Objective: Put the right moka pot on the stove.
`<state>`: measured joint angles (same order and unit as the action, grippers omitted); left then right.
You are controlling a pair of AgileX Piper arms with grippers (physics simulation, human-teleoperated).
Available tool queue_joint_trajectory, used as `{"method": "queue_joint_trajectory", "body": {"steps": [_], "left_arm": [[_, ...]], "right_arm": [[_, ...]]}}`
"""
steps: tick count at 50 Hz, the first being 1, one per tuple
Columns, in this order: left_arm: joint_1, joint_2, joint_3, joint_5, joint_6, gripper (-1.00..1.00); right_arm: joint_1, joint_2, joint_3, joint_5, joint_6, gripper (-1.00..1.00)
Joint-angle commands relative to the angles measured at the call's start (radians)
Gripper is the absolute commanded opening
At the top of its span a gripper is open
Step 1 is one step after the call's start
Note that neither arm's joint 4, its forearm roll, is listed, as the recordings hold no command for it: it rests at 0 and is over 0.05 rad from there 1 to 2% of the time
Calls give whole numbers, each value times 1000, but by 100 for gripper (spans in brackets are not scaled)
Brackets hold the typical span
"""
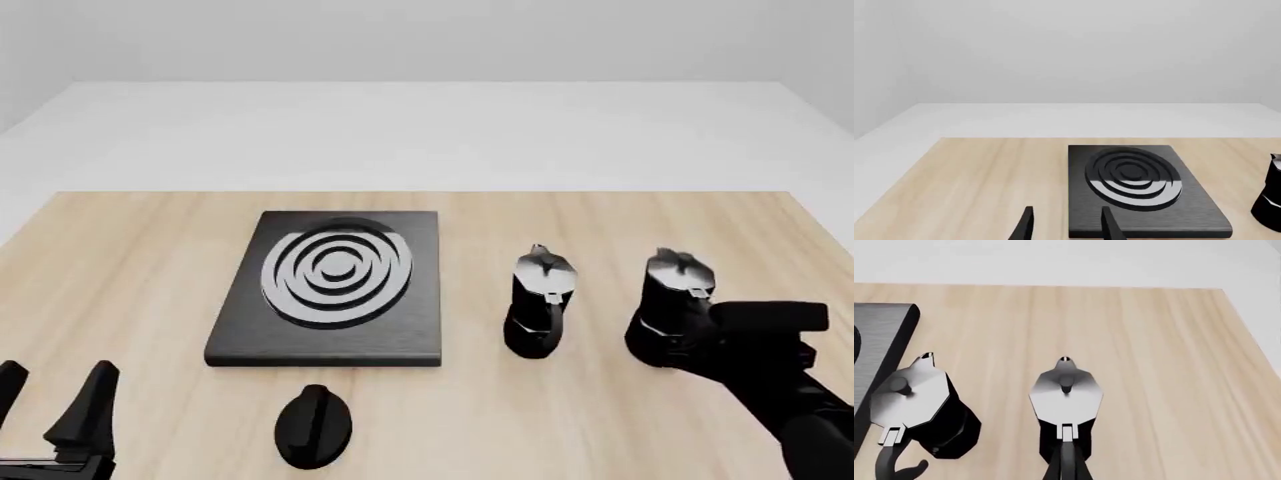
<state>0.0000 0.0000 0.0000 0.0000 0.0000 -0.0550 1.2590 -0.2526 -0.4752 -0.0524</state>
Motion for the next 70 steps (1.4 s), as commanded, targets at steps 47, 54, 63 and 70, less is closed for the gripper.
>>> {"method": "queue_joint_trajectory", "body": {"steps": [47,54,63,70], "left_arm": [[0,0,0,0,0,100],[0,0,0,0,0,100],[0,0,0,0,0,100],[0,0,0,0,0,100]], "right_arm": [[148,-288,-419,453,-16,-100],[162,-268,-495,485,-5,-100],[213,-207,-568,488,1,-100],[251,-166,-631,498,-2,-100]]}}
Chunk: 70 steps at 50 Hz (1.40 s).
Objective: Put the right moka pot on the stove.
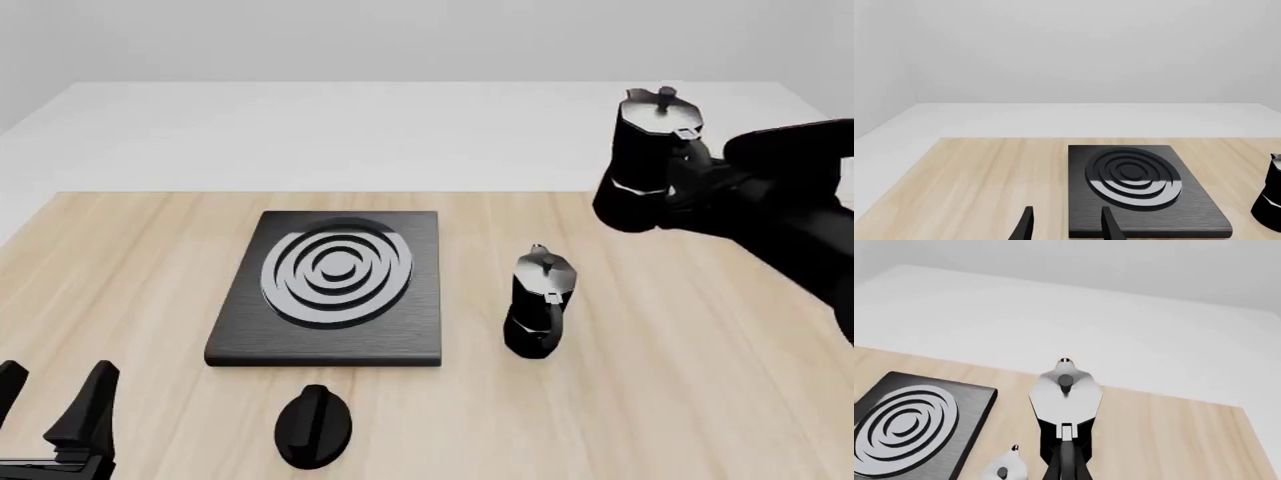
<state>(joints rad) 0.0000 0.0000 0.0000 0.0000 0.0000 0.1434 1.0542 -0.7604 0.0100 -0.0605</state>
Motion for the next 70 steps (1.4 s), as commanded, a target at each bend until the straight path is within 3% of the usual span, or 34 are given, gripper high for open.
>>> {"method": "queue_joint_trajectory", "body": {"steps": [1,17,19,22,26,35,41,43,64,66,70], "left_arm": [[0,0,0,0,0,100],[0,0,0,0,0,100],[0,0,0,0,0,100],[0,0,0,0,0,100],[0,0,0,0,0,100],[0,0,0,0,0,100],[0,0,0,0,0,100],[0,0,0,0,0,100],[0,0,0,0,0,100],[0,0,0,0,0,100],[0,0,0,0,0,100]], "right_arm": [[61,48,-133,14,4,-100],[187,203,-241,-11,-5,-100],[214,224,-253,-20,-46,-100],[257,246,-272,-16,-1,-100],[276,277,-290,-30,-24,-100],[378,327,-354,-21,28,-100],[408,373,-387,-30,16,-100],[417,387,-398,-40,-12,-100],[510,536,-522,-53,20,-100],[493,559,-531,-52,-13,-100],[514,577,-536,-68,17,-100]]}}
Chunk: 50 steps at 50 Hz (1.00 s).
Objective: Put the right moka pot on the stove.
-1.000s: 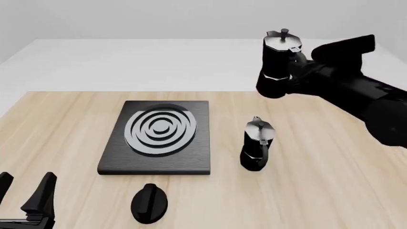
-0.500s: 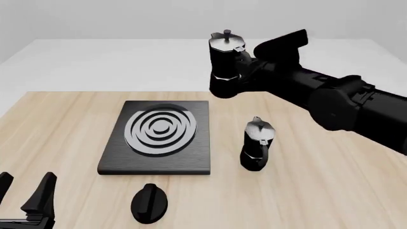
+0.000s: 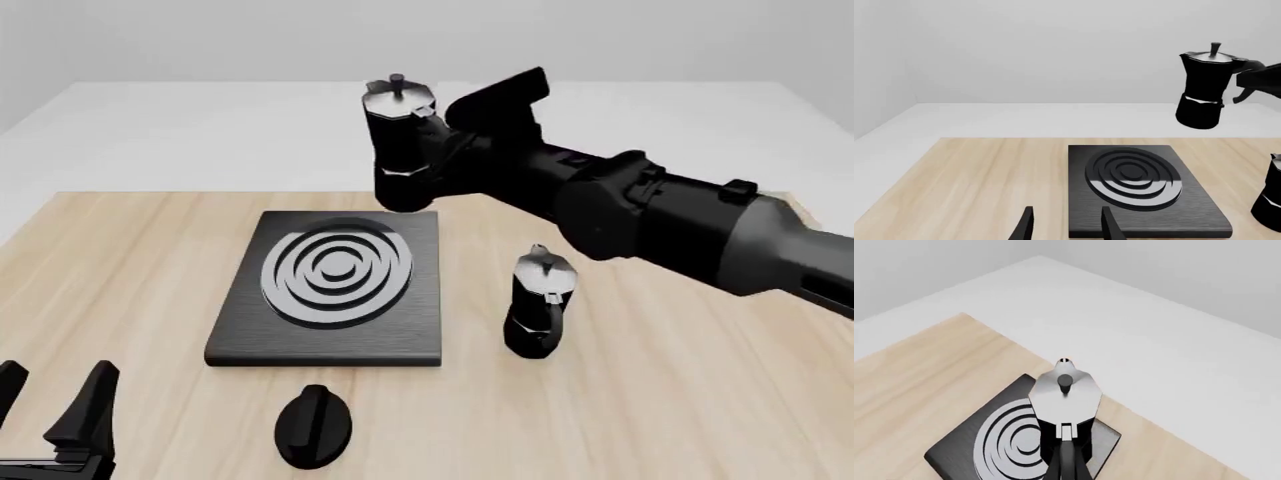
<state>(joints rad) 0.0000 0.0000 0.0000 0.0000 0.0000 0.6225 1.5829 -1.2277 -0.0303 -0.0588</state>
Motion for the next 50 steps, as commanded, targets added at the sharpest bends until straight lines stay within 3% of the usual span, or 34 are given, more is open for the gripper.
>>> {"method": "queue_joint_trajectory", "body": {"steps": [1,18,20,30,34,36,50], "left_arm": [[0,0,0,0,0,100],[0,0,0,0,0,100],[0,0,0,0,0,100],[0,0,0,0,0,100],[0,0,0,0,0,100],[0,0,0,0,0,100],[0,0,0,0,0,100]], "right_arm": [[39,56,-69,-33,17,-100],[97,122,-74,-101,68,-100],[106,120,-67,-118,118,-100],[112,163,-77,-138,123,-100],[116,178,-72,-153,142,-100],[121,192,-66,-168,180,-100],[128,251,-80,-185,188,-100]]}}
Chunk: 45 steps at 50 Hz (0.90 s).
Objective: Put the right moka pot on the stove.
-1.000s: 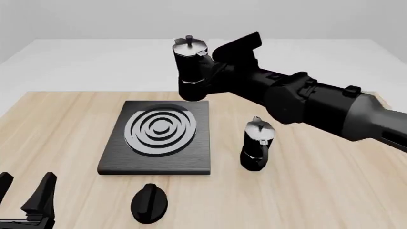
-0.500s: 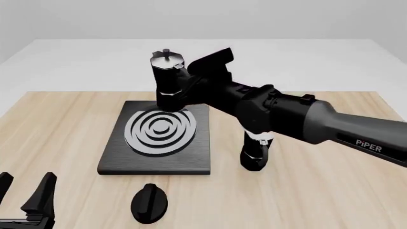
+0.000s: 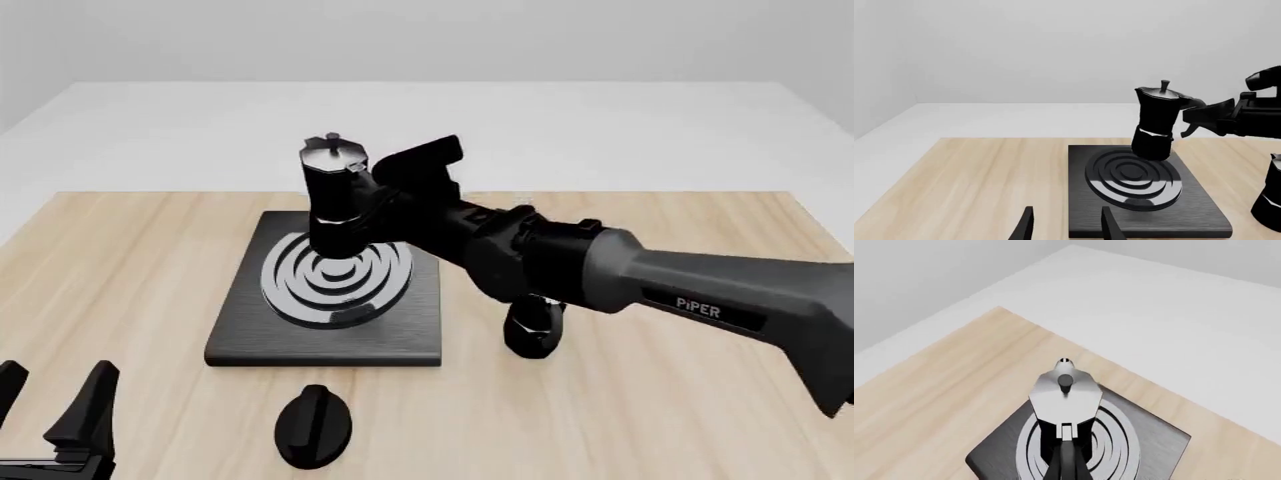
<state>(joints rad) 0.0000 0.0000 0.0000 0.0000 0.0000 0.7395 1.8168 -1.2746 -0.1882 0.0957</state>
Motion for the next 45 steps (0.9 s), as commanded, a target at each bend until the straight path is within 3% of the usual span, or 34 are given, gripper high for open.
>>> {"method": "queue_joint_trajectory", "body": {"steps": [1,19,45], "left_arm": [[0,0,0,0,0,100],[0,0,0,0,0,100],[0,0,0,0,0,100]], "right_arm": [[13,34,-43,-26,20,-100],[8,143,-129,1,-26,-100],[8,212,-158,-17,-26,-100]]}}
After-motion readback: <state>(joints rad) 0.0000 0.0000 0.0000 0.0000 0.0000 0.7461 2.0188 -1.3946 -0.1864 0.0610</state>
